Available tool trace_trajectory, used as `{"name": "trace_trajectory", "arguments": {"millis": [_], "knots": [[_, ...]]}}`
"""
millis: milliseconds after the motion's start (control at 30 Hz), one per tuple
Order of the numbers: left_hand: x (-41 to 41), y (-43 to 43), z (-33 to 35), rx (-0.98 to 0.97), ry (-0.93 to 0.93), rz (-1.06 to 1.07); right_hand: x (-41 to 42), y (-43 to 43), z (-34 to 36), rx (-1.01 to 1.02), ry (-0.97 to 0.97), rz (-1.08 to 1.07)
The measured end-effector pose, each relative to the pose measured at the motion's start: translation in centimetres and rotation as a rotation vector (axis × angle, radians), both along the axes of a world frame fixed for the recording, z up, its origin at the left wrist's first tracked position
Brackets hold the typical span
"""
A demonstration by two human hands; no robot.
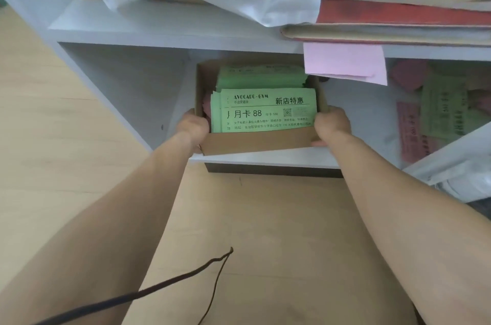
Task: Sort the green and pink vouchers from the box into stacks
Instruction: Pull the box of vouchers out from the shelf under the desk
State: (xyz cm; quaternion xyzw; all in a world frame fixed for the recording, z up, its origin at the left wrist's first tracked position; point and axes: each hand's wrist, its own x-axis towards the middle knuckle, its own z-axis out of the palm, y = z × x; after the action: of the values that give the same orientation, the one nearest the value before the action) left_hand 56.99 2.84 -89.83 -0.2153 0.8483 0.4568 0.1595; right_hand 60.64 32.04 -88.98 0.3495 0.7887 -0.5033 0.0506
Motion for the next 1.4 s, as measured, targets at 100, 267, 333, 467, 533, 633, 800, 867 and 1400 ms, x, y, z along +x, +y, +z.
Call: {"name": "trace_trajectory", "arguments": {"millis": [100, 267, 333, 467, 533, 633, 800, 867, 1400], "knots": [[1.5, -0.1, 0.7, 0.056, -0.004, 0.005, 1.2, -0.4, 0.0, -0.033, 0.008, -0.003], [6.0, -1.5, 2.3, 0.096, -0.006, 0.056, 6.5, -2.5, 0.1, -0.031, -0.021, -0.071], [8.9, -2.6, 3.1, 0.113, -0.030, 0.053, 9.3, -3.7, 1.0, -0.014, -0.057, -0.073], [15.5, -4.9, 6.8, 0.109, -0.033, 0.045, 15.5, -6.3, 3.7, 0.039, -0.120, -0.075], [18.8, -6.0, 9.3, 0.124, -0.071, 0.067, 18.4, -7.5, 6.1, 0.018, -0.150, -0.067], [22.9, -8.1, 13.6, 0.110, -0.106, 0.082, 22.3, -9.1, 10.7, -0.025, -0.192, -0.031], [27.8, -10.7, 24.1, 0.122, -0.180, 0.127, 27.6, -11.6, 22.0, -0.010, -0.220, -0.003], [29.4, -11.2, 29.3, 0.120, -0.193, 0.147, 29.3, -12.5, 26.7, -0.001, -0.244, -0.016], [34.9, -12.8, 68.6, 0.165, 0.069, 0.180, 31.2, -12.8, 65.8, 0.024, -0.019, 0.093]]}}
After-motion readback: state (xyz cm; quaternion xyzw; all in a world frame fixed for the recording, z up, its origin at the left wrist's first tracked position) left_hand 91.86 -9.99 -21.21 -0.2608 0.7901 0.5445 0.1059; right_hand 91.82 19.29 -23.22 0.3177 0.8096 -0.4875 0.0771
